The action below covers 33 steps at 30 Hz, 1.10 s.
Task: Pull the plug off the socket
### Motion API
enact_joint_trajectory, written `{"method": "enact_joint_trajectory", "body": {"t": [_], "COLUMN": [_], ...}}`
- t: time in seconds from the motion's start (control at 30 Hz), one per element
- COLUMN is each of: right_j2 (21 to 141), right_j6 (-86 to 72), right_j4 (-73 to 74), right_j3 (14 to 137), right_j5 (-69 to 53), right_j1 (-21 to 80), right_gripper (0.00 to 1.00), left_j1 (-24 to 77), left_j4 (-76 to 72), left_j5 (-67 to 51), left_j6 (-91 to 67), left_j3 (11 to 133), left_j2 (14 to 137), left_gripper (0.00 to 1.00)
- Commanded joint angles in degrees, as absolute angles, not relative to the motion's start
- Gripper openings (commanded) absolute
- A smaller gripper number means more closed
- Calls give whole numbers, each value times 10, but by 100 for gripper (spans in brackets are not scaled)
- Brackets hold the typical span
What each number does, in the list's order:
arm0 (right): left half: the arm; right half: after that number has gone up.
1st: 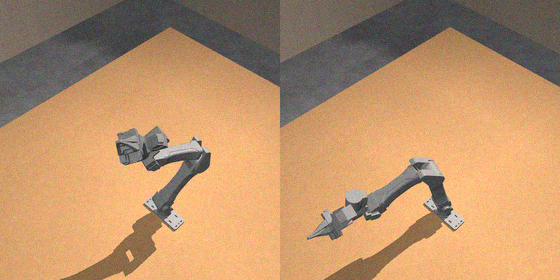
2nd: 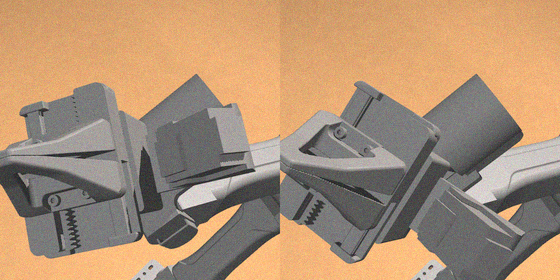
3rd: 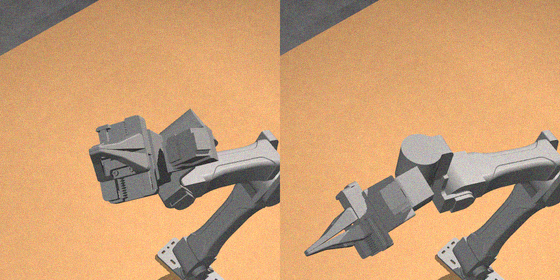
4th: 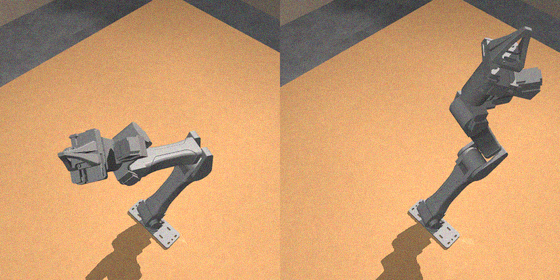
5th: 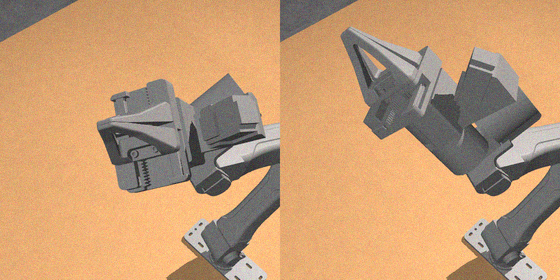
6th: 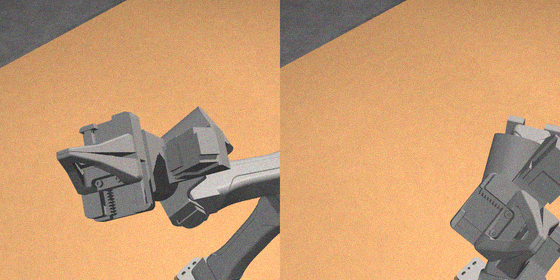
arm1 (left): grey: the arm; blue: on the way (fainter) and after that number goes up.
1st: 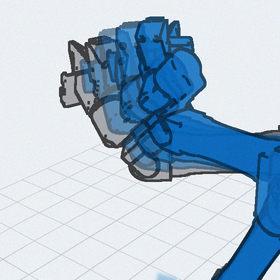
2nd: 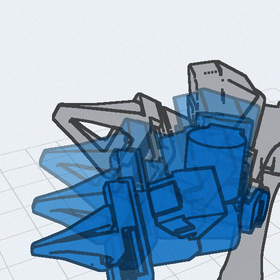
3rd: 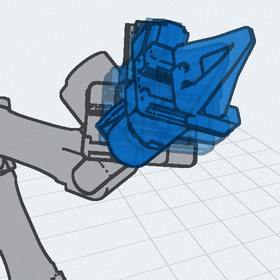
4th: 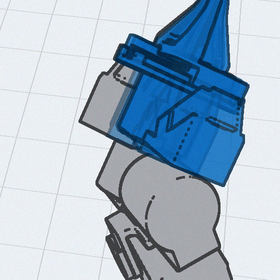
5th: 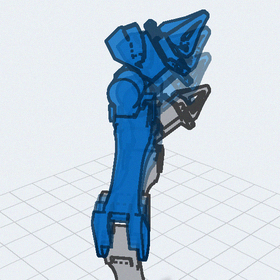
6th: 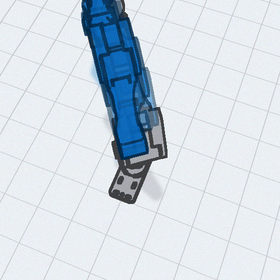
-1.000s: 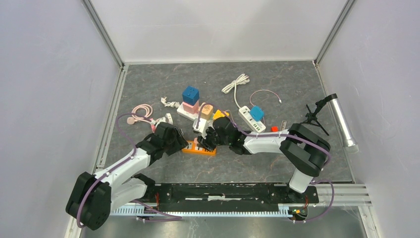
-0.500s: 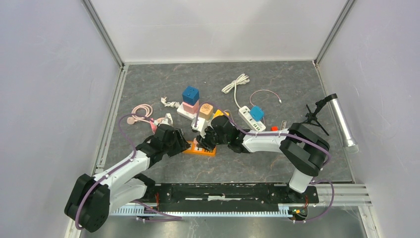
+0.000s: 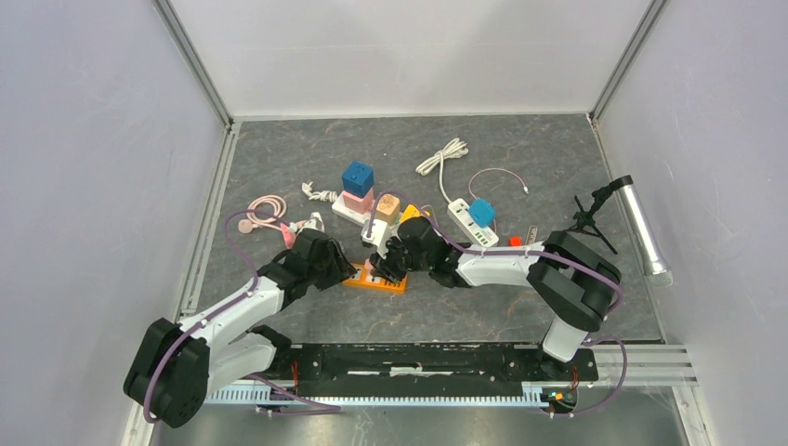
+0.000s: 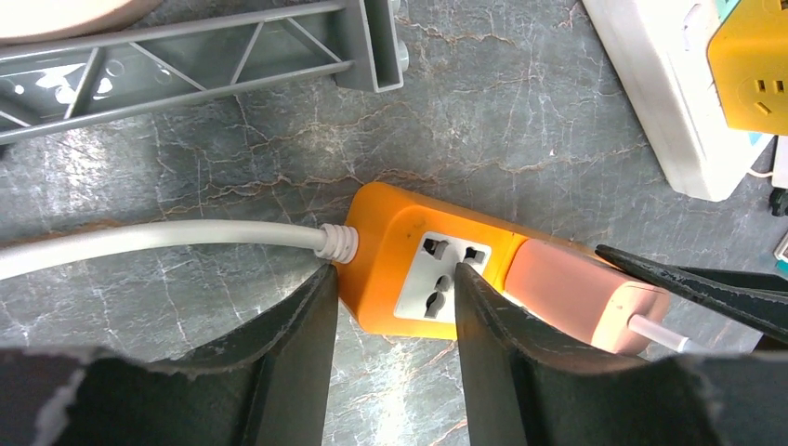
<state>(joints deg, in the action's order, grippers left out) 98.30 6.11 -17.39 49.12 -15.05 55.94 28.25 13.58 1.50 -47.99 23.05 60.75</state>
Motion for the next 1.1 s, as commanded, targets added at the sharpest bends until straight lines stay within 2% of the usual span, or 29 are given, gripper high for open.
{"method": "enact_joint_trajectory", "body": {"t": [0.0, 0.2, 0.3, 0.47, 0.67, 0.87, 1.07], "right_j2": [955, 953, 943, 936, 946, 886, 797], "right_j6": [57, 137, 126, 50, 60, 64, 53], "right_j4": [-206, -179, -186, -222, -202, -175, -147], "right_j3": [488, 487, 486, 482, 498, 503, 482], "right_j5": [-170, -74, -86, -178, -153, -127, -98], "right_j1": [572, 603, 601, 573, 581, 570, 554], "right_gripper": [0, 0, 0, 0, 0, 0, 0], "left_j1": [287, 287, 287, 287, 287, 287, 287], "left_j4": [198, 199, 198, 199, 199, 211, 227], "left_j5": [50, 46, 44, 40, 39, 39, 28], "left_j6": [-484, -483, -481, -480, -480, -479, -462], "left_j3": [213, 213, 212, 210, 207, 221, 286], "left_j2": [635, 641, 641, 642, 639, 628, 606], "left_gripper": [53, 53, 52, 51, 50, 51, 54]}}
